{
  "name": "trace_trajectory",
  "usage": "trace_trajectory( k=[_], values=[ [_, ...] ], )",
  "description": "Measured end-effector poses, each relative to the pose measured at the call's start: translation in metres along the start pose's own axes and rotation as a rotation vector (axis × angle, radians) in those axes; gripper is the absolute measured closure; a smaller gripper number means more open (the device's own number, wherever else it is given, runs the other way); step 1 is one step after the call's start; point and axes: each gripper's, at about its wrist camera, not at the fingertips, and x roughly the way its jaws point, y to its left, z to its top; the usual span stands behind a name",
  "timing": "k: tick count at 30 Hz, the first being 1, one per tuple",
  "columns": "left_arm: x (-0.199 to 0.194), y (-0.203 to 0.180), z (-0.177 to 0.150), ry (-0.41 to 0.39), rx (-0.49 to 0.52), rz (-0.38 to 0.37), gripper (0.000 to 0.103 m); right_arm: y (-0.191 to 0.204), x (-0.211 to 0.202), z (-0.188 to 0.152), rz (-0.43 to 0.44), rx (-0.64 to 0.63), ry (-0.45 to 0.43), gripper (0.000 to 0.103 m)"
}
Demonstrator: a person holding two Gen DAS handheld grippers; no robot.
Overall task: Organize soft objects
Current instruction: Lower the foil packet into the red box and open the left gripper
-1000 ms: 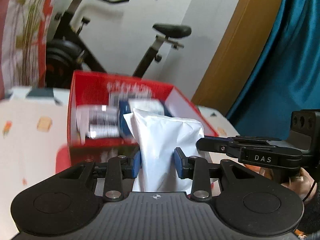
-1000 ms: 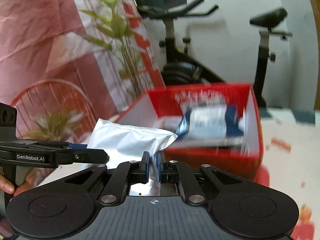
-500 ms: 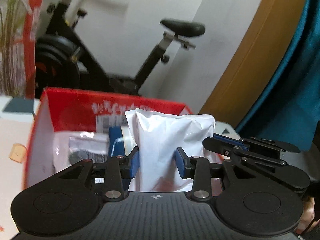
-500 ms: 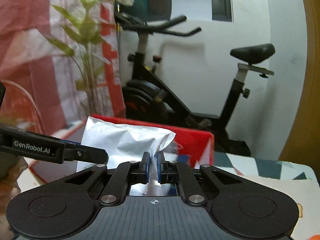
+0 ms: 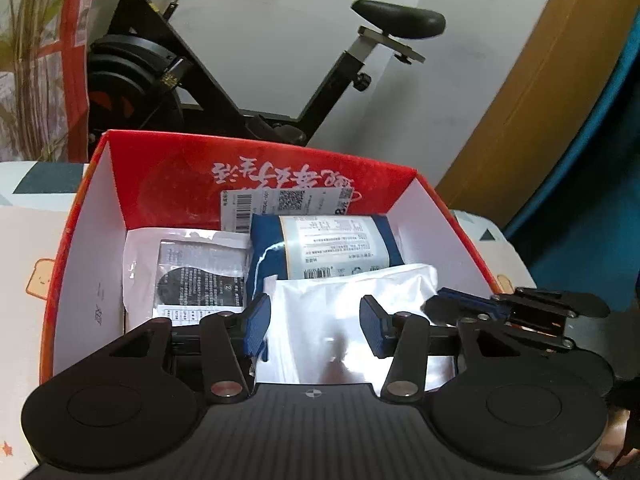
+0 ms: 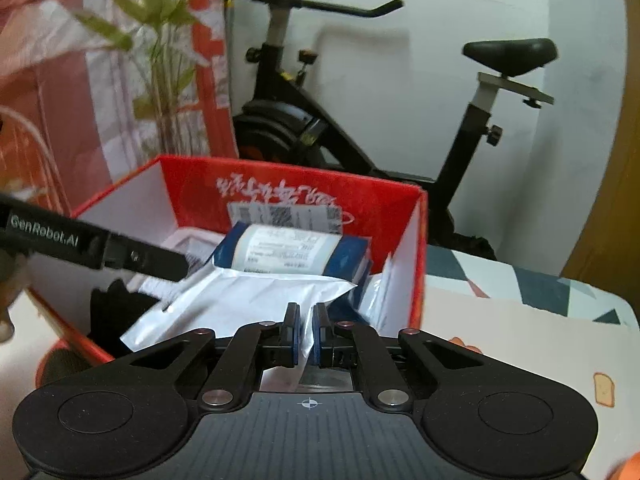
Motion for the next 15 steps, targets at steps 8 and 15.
trace_trajectory(
  k=[8, 15],
  values=[
    [0.014, -0.010, -0.003, 0.036, 0.045, -0.016, 0.074, 0.011, 0.007, 0.002, -0.031, -0.041, 0.074, 0.096],
    [-0.002, -0.016, -0.005, -0.012, 0.088, 0.019, 0.066, 0.010, -0.013, 0.006, -0.043, -0.017, 0.029, 0.086]
  ],
)
